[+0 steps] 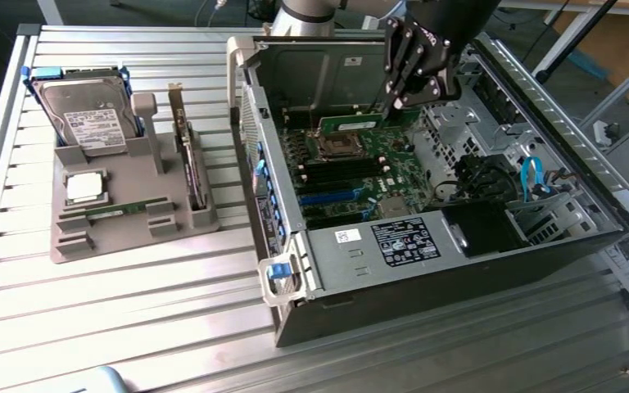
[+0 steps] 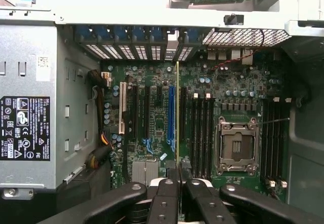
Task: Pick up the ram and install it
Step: 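Pick up the ram and move it above insertion slot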
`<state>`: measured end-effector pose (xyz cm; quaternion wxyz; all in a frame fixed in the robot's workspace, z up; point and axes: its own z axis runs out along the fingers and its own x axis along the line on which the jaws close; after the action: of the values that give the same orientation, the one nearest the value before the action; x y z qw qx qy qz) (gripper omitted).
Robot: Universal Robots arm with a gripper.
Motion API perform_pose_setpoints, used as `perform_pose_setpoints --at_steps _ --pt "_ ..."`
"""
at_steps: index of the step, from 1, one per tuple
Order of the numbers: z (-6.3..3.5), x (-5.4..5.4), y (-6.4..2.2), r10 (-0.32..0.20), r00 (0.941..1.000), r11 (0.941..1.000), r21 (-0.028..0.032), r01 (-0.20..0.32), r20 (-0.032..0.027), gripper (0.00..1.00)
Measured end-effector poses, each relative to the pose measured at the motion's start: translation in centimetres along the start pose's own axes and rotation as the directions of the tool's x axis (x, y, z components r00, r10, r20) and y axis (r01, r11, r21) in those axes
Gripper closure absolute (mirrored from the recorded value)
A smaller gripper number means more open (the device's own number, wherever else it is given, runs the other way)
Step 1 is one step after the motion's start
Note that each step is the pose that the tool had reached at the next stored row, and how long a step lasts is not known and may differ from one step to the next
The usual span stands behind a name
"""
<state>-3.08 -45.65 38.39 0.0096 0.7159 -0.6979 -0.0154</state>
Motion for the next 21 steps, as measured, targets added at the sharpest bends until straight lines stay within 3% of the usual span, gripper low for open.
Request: perform_pose_setpoints --at_steps 12,21 --pt "0.7 0.0 -0.02 0.0 1.0 1.0 0.0001 0.0 0.0002 0.88" --pt "1.91 0.0 -0.07 0.001 1.0 1.0 0.0 -0.001 0.0002 0.88"
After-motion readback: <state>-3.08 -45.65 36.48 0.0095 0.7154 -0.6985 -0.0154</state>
